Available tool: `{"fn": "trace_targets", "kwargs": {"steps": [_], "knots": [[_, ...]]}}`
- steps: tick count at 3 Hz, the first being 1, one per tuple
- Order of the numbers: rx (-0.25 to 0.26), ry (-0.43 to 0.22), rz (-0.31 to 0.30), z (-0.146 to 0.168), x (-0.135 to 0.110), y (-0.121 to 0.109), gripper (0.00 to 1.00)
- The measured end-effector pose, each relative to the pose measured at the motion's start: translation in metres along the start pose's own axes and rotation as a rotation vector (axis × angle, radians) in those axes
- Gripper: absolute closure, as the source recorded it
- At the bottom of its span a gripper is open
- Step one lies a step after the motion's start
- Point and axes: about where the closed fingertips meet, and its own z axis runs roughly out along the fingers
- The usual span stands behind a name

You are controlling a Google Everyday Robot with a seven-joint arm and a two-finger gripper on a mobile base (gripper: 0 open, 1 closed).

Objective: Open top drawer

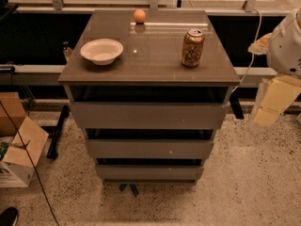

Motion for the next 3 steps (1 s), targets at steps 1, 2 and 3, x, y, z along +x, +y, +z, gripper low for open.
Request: {"fn": "trace_targets", "kwargs": {"steps": [1,2,3], "knots": [[0.014,-0.030,0.008,0.012,-0.004,0.007,0.00],[0.021,-0.100,0.018,0.039,-0.010,0.018,0.00],[0.027,-0.147,0.036,0.055,-0.014,0.021,0.00]]}}
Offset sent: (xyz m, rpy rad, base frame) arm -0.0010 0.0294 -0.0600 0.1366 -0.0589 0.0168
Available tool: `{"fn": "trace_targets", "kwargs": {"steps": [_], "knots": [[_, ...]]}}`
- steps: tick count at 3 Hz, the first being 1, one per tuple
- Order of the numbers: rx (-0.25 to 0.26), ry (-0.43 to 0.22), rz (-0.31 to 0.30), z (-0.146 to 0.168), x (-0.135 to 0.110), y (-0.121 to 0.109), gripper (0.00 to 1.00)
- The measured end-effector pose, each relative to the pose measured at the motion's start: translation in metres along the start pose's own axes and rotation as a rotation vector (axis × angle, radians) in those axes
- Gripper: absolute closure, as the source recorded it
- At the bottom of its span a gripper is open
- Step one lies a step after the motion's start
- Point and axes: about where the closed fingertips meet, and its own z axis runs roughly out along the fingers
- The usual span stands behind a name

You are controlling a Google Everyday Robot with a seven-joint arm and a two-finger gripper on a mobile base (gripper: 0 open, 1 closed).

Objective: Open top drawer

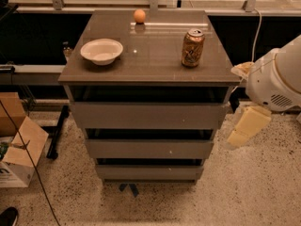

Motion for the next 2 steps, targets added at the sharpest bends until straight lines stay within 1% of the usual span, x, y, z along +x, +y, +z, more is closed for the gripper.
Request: {"fn": "trace_targets", "kwargs": {"steps": [1,2], "knots": [[-0.016,-0.046,0.031,0.020,0.001,-0.001,0.00],[-0.037,-0.083,0.050,0.040,0.002,-0.004,0.00]]}}
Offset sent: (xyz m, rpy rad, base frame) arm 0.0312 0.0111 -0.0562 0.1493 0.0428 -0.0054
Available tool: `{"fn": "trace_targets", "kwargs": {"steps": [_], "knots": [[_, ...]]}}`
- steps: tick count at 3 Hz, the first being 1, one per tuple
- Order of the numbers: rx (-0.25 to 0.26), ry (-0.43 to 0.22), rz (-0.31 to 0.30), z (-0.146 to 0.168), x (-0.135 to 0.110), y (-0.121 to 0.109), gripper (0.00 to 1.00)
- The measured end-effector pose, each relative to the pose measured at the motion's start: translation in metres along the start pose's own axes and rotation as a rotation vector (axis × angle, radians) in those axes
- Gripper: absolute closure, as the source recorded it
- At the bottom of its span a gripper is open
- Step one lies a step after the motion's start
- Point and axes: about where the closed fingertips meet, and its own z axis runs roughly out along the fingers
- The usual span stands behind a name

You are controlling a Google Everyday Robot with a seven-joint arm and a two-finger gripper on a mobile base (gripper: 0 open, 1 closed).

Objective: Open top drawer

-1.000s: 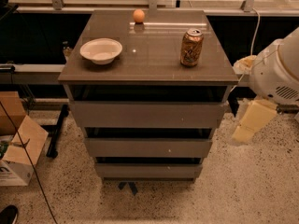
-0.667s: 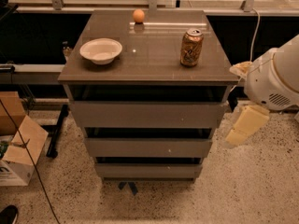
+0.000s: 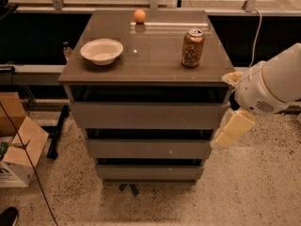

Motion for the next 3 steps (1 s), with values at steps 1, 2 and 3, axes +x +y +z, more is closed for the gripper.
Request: {"fn": "trace_targets", "kwargs": {"steps": [1,2,3], "knots": [[0.000,0.000,0.000,0.000,0.000,0.000,0.00],[0.014,0.005,0.028,0.017,0.003,0.001,0.00],[0.034,-0.038,0.062,0.043,0.005,0.000,0.00]]}}
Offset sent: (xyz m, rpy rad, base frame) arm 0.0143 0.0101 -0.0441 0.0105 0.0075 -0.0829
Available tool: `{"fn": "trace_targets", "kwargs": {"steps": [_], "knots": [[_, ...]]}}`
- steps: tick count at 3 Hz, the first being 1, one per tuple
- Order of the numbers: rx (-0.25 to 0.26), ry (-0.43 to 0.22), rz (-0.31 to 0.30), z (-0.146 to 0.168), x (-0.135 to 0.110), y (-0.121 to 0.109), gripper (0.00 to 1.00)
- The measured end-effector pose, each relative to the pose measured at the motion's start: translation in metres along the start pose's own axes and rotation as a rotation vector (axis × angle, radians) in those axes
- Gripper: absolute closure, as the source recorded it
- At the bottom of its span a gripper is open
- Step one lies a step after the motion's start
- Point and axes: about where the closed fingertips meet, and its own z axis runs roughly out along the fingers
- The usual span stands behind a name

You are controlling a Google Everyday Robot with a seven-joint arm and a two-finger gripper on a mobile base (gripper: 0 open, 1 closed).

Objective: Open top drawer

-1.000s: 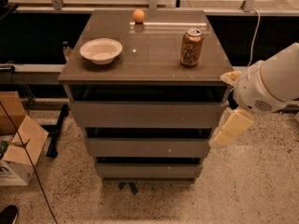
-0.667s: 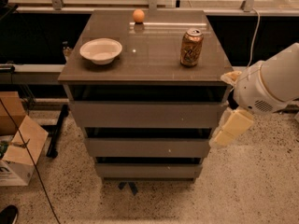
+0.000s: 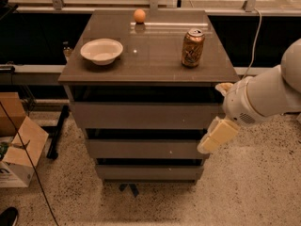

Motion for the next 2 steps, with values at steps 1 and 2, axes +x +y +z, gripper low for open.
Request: {"fn": "trace_targets", "kwargs": {"steps": [1,2], "knots": [[0.013,-0.054,0.040,0.021,0.005,-0.006,0.00],[0.023,-0.092,0.073,0.046,0.008,-0.017,0.00]]}}
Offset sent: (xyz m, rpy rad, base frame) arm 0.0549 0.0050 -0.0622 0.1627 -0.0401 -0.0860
